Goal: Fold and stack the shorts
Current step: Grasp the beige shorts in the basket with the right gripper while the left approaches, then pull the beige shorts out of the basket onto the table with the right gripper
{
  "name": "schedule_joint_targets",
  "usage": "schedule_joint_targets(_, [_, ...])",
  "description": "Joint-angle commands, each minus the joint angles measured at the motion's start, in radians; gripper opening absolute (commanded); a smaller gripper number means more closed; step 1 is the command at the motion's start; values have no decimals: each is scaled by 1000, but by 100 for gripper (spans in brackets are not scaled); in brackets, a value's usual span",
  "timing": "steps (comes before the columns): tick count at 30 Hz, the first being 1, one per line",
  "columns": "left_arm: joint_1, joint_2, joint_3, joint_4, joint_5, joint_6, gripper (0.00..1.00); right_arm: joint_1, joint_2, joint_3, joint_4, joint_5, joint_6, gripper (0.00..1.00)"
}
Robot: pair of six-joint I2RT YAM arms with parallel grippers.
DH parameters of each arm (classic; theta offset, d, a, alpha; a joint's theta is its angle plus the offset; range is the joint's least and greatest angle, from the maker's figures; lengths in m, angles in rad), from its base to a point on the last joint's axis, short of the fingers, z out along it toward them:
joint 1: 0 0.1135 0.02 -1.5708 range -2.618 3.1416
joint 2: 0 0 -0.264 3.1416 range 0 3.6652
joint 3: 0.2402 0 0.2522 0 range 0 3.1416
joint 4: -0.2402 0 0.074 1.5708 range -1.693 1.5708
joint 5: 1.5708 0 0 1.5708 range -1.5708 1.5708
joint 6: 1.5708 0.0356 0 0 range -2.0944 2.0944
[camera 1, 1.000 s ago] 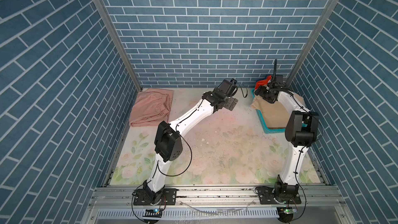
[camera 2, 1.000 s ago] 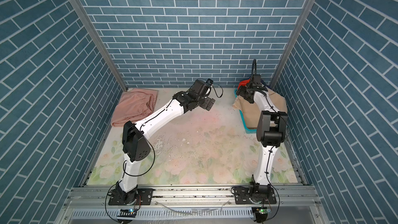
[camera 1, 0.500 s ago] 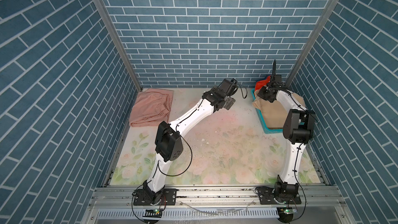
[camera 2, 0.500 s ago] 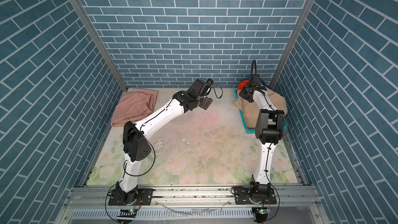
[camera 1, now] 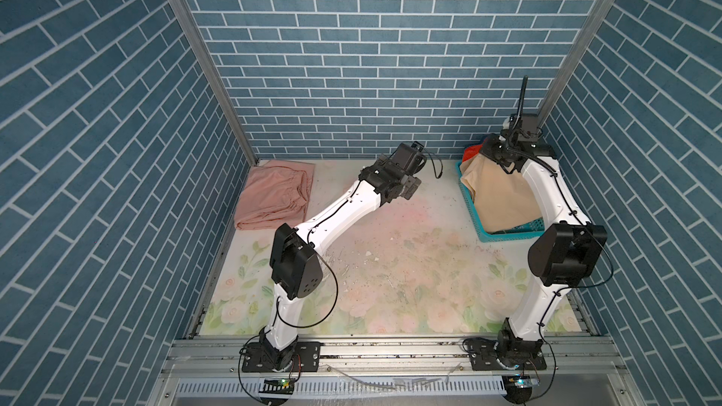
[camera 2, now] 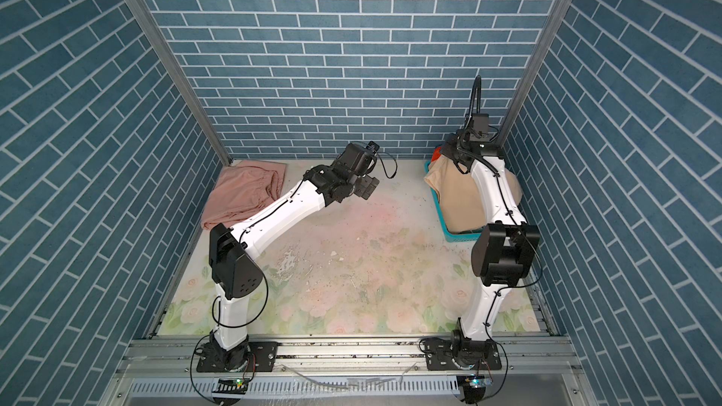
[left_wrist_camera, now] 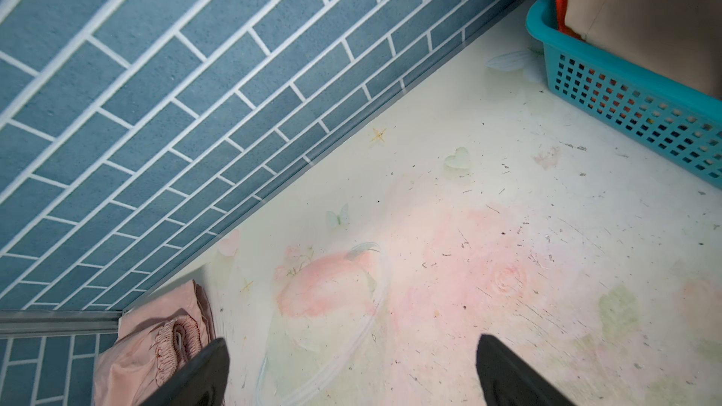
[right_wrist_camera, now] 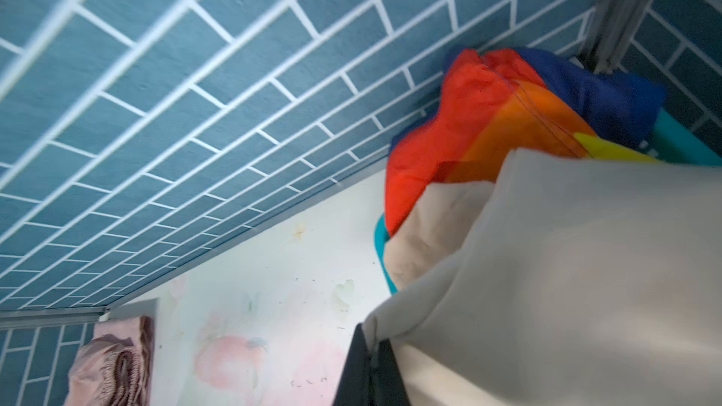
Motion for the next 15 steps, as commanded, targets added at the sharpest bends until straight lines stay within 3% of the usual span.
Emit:
schedule_joint_targets(1, [66,-81,-18,-72,32,-123,100,105,-28,177,-58,-88,-27,0])
schedule_joint_targets(6, [162,-239,-160,-28,92,-207,100,317,93,787,-164,-275,-98,0])
schedule_joint_targets(8, [206,-315,-238,10,120,-231,100,362,94,874,-80,-387,-75,0])
schedule_joint_targets(11, [276,-424,-353,62,160,-264,100,381,-19,680,130,-497,-10,0])
schedule_joint_targets(15, [347,-527,-465,99,188,-284,100,356,-165,285,270,-437,-9,0])
